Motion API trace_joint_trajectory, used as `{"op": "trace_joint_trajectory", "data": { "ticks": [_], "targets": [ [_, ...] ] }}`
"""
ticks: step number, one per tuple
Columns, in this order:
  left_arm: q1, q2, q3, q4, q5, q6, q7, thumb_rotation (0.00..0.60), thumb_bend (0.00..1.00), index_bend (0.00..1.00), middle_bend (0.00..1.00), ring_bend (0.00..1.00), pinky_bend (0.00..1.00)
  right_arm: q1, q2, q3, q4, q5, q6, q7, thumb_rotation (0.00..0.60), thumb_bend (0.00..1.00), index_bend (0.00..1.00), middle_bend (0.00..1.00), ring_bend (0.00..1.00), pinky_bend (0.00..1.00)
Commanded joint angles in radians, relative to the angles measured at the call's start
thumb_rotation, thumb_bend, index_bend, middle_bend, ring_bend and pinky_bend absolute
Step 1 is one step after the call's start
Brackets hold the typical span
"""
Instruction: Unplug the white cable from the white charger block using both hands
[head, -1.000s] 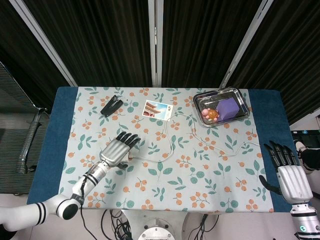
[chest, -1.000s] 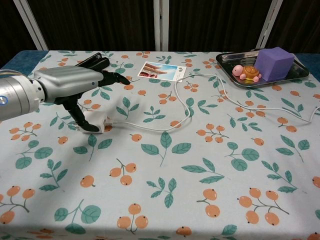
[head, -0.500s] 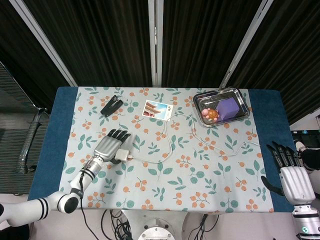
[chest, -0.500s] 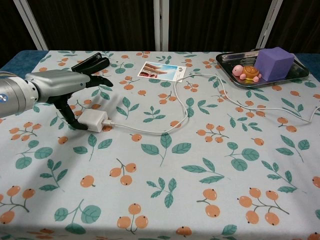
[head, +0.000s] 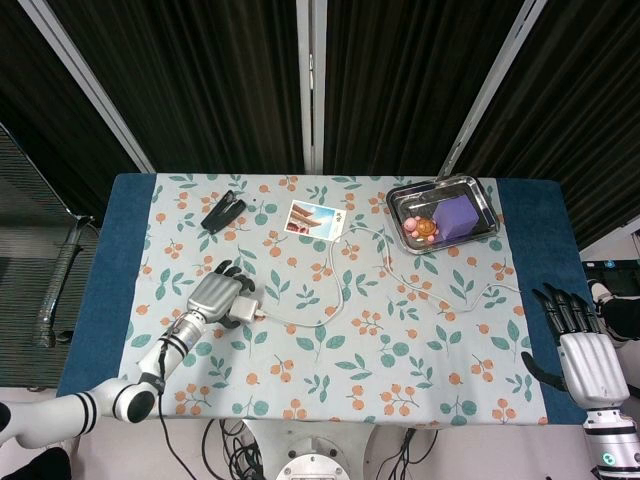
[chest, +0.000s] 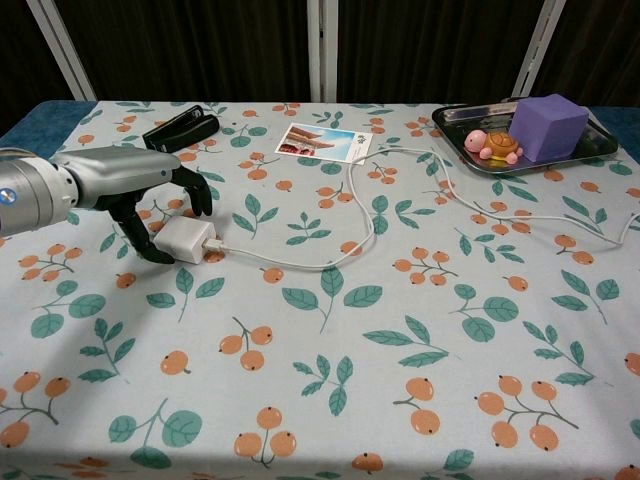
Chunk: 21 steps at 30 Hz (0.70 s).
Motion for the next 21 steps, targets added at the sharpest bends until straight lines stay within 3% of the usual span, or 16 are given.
{"op": "trace_joint_trajectory", "data": {
  "ticks": [1, 6, 13, 21],
  "targets": [
    [-0.004, -0.006, 0.003, 0.009, 0.004, 0.002, -0.013, 0.6, 0.15, 0.34, 0.32, 0.15, 0.0, 0.0, 0.0, 0.0, -0.001, 0.003, -0.002, -0.001, 0.6, 0.21, 0.0, 0.0, 0.0, 0.0],
    [-0.009, -0.014, 0.007, 0.026, -0.006, 0.0, -0.021, 0.6, 0.18, 0.39, 0.36, 0.18, 0.0, 0.001, -0.001, 0.0, -0.003, 0.002, -0.005, -0.005, 0.6, 0.21, 0.0, 0.0, 0.0, 0.0],
    [0.002, -0.037, -0.01, 0.043, 0.026, 0.031, -0.117, 0.6, 0.26, 0.56, 0.54, 0.35, 0.1, 0.01, 0.01, 0.004, -0.018, -0.008, -0.011, -0.022, 0.6, 0.21, 0.0, 0.0, 0.0, 0.0],
    [0.009, 0.011, -0.041, -0.081, 0.067, 0.037, -0.26, 0.6, 0.27, 0.57, 0.55, 0.36, 0.13, 0.102, 0.049, 0.044, -0.108, -0.082, -0.083, -0.083, 0.6, 0.21, 0.0, 0.0, 0.0, 0.0]
  ]
}}
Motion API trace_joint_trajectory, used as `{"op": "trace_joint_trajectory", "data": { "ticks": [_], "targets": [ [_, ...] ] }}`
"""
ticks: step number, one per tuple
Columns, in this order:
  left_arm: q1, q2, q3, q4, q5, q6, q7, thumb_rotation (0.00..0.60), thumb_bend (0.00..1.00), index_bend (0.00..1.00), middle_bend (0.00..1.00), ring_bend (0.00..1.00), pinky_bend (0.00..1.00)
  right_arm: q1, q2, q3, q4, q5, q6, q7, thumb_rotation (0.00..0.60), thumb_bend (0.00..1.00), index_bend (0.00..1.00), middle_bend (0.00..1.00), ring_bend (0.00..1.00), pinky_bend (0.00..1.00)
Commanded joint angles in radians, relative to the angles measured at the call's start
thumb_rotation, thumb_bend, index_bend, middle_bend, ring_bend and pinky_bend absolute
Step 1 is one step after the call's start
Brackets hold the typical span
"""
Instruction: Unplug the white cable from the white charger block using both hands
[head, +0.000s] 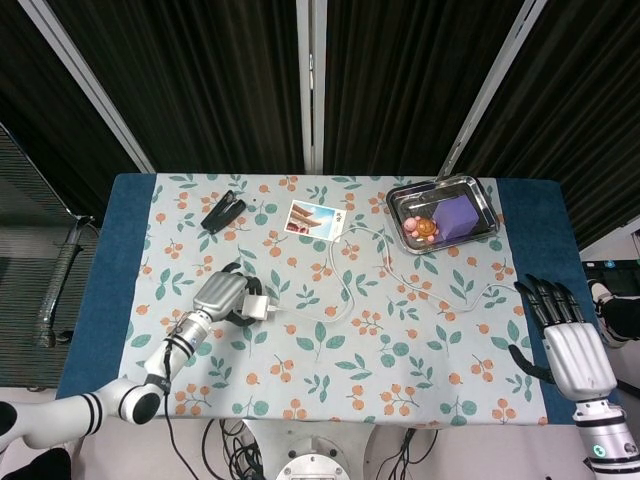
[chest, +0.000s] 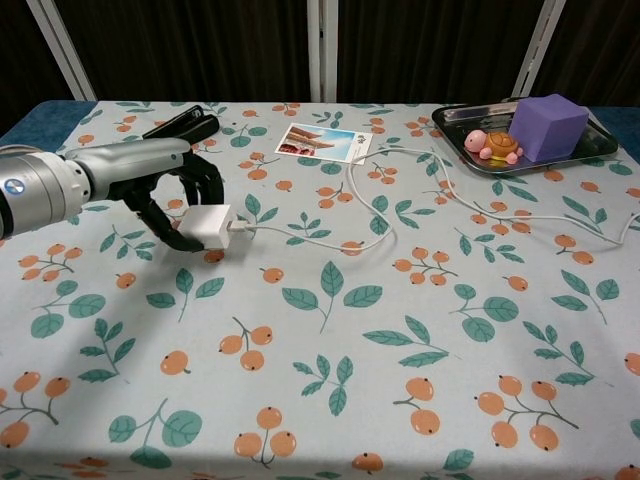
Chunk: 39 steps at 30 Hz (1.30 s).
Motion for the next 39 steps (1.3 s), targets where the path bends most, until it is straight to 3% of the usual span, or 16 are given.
{"op": "trace_joint_trajectory", "data": {
  "ticks": [1, 5, 9, 12, 21, 28, 33, 39],
  "targets": [
    [0.001, 0.032, -0.023, -0.078, 0.015, -0.001, -0.063, 0.6, 0.27, 0.57, 0.55, 0.36, 0.14, 0.061, 0.017, 0.025, -0.051, -0.034, -0.062, -0.037, 0.6, 0.21, 0.0, 0.0, 0.0, 0.0],
    [-0.008, 0.047, -0.049, -0.149, -0.005, 0.001, -0.085, 0.6, 0.27, 0.57, 0.55, 0.36, 0.14, 0.145, 0.009, 0.063, -0.136, 0.026, -0.182, -0.114, 0.6, 0.21, 0.0, 0.0, 0.0, 0.0],
    [-0.032, 0.033, -0.064, -0.18, -0.057, 0.035, 0.017, 0.6, 0.28, 0.57, 0.55, 0.36, 0.14, 0.242, -0.06, 0.124, -0.228, 0.182, -0.29, -0.222, 0.6, 0.21, 0.01, 0.01, 0.0, 0.0],
    [-0.055, 0.017, -0.075, -0.202, -0.13, 0.062, 0.117, 0.6, 0.28, 0.57, 0.55, 0.36, 0.14, 0.304, -0.148, 0.154, -0.25, 0.296, -0.325, -0.308, 0.6, 0.16, 0.1, 0.04, 0.0, 0.0],
    [-0.11, -0.043, -0.108, -0.269, -0.279, 0.197, 0.345, 0.6, 0.27, 0.57, 0.54, 0.36, 0.15, 0.448, -0.425, 0.233, -0.218, 0.658, -0.25, -0.502, 0.6, 0.13, 0.3, 0.12, 0.0, 0.0],
    [-0.133, -0.073, -0.117, -0.301, -0.335, 0.267, 0.429, 0.6, 0.27, 0.57, 0.54, 0.36, 0.15, 0.51, -0.604, 0.262, -0.136, 0.746, -0.12, -0.571, 0.6, 0.26, 0.38, 0.17, 0.0, 0.0],
    [-0.141, -0.098, -0.113, -0.303, -0.363, 0.303, 0.466, 0.6, 0.27, 0.57, 0.54, 0.36, 0.15, 0.553, -0.683, 0.301, -0.091, 0.825, -0.082, -0.594, 0.6, 0.27, 0.39, 0.17, 0.0, 0.0],
    [-0.147, -0.106, -0.114, -0.307, -0.38, 0.321, 0.483, 0.6, 0.27, 0.57, 0.54, 0.36, 0.15, 0.587, -0.724, 0.31, -0.046, 0.904, -0.092, -0.604, 0.6, 0.27, 0.39, 0.17, 0.0, 0.0]
  ]
}}
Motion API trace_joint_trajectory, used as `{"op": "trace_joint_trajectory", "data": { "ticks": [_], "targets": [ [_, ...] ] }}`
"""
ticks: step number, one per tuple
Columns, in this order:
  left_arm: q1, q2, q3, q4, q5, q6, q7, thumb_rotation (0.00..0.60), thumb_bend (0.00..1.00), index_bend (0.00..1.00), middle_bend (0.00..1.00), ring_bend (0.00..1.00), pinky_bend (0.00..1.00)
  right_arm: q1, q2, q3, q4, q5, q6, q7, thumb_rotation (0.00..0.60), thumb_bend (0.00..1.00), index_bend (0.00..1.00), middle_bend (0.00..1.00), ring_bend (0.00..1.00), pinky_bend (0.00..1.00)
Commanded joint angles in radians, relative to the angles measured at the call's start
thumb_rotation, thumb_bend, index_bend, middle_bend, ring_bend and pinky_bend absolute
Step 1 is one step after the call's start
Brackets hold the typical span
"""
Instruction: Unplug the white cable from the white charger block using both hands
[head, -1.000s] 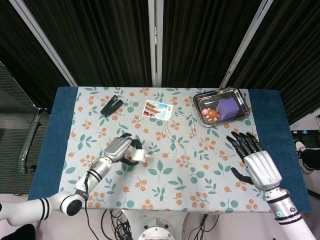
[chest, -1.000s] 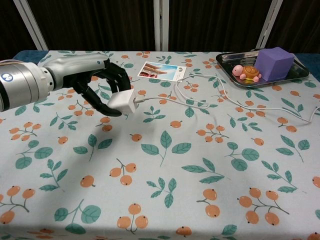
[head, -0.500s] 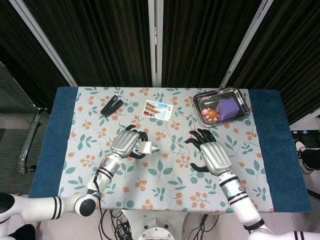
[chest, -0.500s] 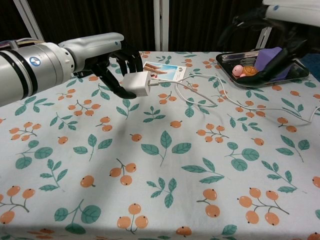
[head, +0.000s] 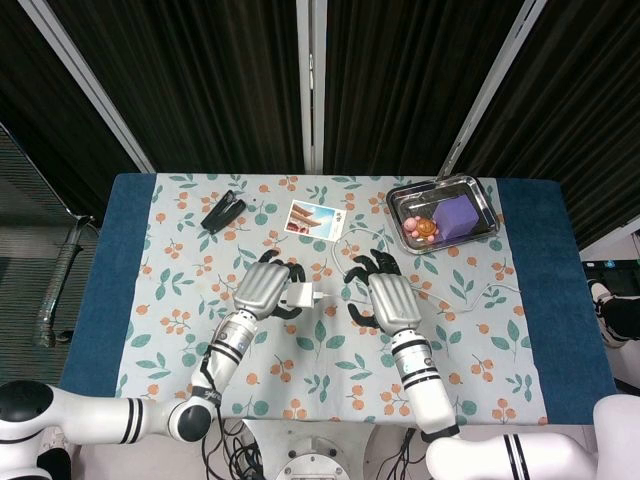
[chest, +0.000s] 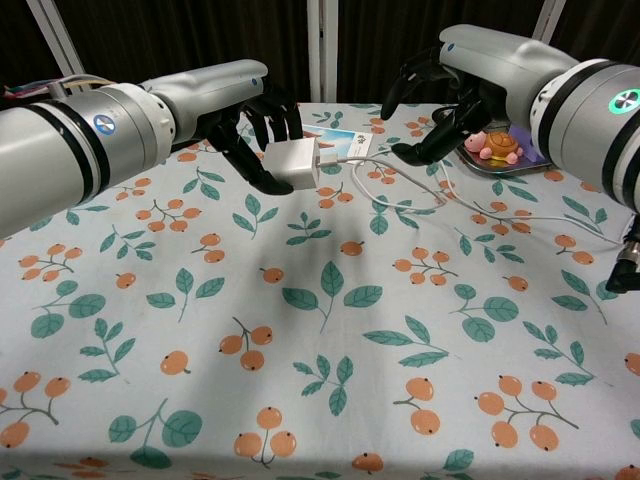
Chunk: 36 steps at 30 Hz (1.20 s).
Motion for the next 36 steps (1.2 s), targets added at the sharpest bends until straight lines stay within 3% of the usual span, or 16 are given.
{"op": "trace_joint_trajectory", "data": {
  "ticks": [1, 14, 36],
  "targets": [
    [-0.003, -0.002, -0.001, -0.004, -0.005, 0.008, 0.008, 0.6, 0.27, 0.57, 0.54, 0.36, 0.15, 0.022, -0.021, 0.007, 0.027, 0.038, -0.006, -0.006, 0.6, 0.27, 0.39, 0.17, 0.0, 0.0],
    [-0.018, -0.018, -0.007, -0.016, -0.013, 0.032, 0.03, 0.6, 0.27, 0.57, 0.54, 0.36, 0.15, 0.082, -0.07, 0.031, 0.082, 0.102, -0.018, 0.008, 0.6, 0.32, 0.42, 0.18, 0.0, 0.0],
    [-0.018, -0.013, -0.006, -0.039, -0.005, 0.034, 0.01, 0.6, 0.27, 0.57, 0.54, 0.36, 0.15, 0.118, -0.026, 0.039, 0.069, 0.169, -0.075, 0.08, 0.6, 0.33, 0.46, 0.19, 0.0, 0.0]
  ]
}}
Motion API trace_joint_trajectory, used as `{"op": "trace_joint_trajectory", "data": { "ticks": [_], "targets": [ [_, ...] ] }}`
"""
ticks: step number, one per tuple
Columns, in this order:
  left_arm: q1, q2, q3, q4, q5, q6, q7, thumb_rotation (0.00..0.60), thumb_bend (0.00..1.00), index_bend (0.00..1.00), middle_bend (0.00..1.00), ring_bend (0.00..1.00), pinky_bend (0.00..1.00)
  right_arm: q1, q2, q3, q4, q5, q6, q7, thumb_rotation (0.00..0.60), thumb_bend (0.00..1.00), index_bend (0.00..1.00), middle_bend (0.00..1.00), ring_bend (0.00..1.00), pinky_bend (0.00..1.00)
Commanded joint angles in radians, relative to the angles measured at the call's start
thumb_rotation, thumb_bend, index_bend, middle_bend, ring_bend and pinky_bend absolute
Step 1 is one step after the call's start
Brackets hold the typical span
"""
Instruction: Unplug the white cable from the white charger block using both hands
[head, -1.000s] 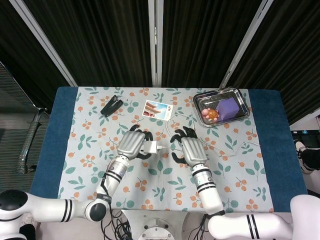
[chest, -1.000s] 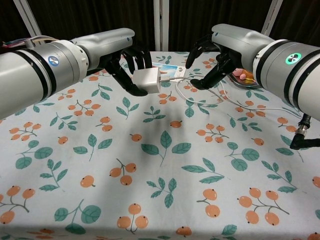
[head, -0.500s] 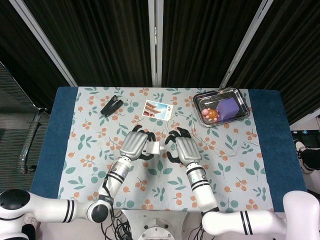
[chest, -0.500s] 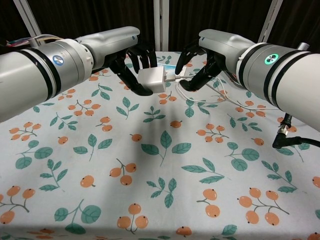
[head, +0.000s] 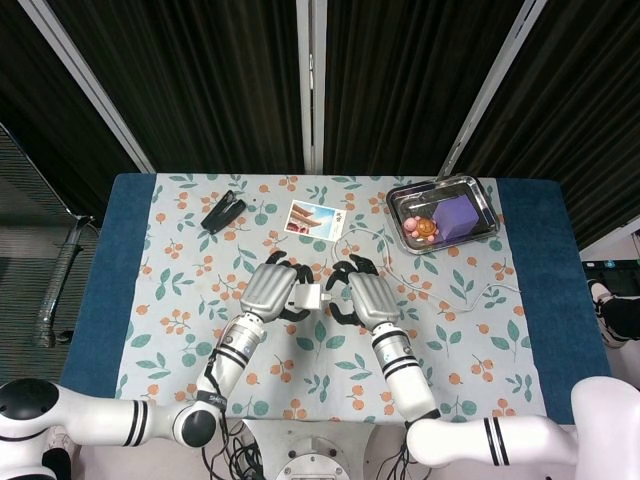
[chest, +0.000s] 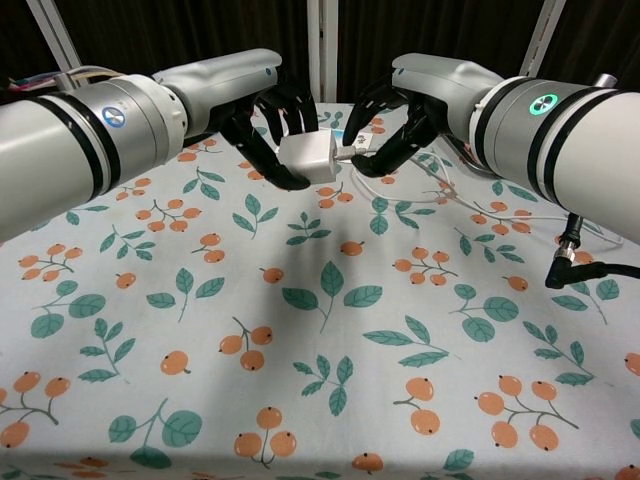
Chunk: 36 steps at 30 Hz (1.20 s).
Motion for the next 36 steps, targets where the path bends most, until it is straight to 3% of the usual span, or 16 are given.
{"op": "trace_joint_trajectory", "data": {
  "ticks": [1, 19, 29, 36],
  "targets": [
    [-0.001, 0.0, 0.0, -0.001, -0.003, 0.001, 0.002, 0.6, 0.27, 0.57, 0.54, 0.36, 0.15, 0.005, 0.001, 0.001, 0.001, 0.005, -0.003, 0.007, 0.6, 0.33, 0.47, 0.19, 0.0, 0.0],
    [-0.005, 0.006, 0.008, -0.022, 0.017, 0.021, 0.027, 0.6, 0.27, 0.57, 0.54, 0.36, 0.15, 0.026, -0.001, -0.002, 0.015, 0.013, 0.005, 0.048, 0.6, 0.33, 0.62, 0.22, 0.05, 0.0],
    [0.006, 0.021, 0.015, -0.011, 0.025, 0.017, 0.008, 0.6, 0.27, 0.57, 0.54, 0.36, 0.15, 0.009, 0.028, -0.021, -0.009, -0.002, 0.024, 0.066, 0.6, 0.33, 0.64, 0.23, 0.07, 0.0],
    [0.035, 0.063, 0.035, 0.022, 0.033, 0.002, -0.025, 0.6, 0.27, 0.57, 0.54, 0.36, 0.15, -0.023, 0.097, -0.043, -0.045, 0.0, 0.015, 0.081, 0.6, 0.33, 0.64, 0.23, 0.07, 0.0]
  ]
}}
